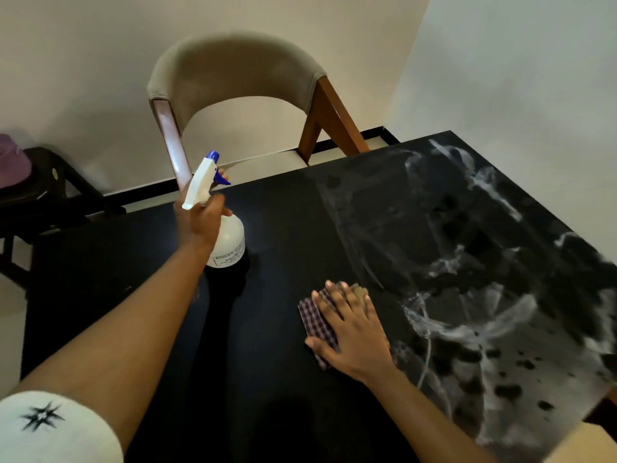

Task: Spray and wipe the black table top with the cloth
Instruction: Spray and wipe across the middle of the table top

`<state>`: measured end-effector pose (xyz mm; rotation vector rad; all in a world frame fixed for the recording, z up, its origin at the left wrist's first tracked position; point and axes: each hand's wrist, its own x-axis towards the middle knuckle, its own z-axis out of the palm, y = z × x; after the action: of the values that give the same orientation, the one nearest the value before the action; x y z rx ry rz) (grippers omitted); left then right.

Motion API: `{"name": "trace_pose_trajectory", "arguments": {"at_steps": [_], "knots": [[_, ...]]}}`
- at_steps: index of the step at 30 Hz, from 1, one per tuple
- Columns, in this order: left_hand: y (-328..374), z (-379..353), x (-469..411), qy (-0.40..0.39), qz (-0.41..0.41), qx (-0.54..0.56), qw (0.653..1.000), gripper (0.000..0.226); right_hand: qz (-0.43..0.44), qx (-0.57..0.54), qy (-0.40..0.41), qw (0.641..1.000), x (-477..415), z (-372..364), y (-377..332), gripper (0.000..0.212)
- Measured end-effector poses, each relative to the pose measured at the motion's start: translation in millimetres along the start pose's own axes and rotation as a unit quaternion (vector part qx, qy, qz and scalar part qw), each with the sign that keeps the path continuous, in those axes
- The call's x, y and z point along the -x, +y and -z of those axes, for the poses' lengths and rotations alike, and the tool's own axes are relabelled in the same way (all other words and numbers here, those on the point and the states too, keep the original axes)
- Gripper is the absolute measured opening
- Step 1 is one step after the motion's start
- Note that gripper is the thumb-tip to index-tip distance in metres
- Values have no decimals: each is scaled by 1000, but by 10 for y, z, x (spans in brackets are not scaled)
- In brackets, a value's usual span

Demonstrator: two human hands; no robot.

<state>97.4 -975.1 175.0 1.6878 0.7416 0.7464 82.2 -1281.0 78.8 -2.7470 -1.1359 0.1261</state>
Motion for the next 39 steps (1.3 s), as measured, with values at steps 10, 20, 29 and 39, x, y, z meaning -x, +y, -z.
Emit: {"name": "trace_pose_trajectory", "arguments": {"at_steps": [10,20,29,39], "knots": [[299,482,1216,-99,-19,66,993,34,-32,15,-31,999,-192,36,-48,76],[452,705,2304,-130,30,104,986,32,-56,19,-13,998,997,46,13,73],[652,1075,2844,-135,21,107,985,35,-117,8,-61,991,2403,107,-5,68],[792,1627,3410,-86,82,117,986,32,-220,-25,-96,970,2937,255,-331,62]]}}
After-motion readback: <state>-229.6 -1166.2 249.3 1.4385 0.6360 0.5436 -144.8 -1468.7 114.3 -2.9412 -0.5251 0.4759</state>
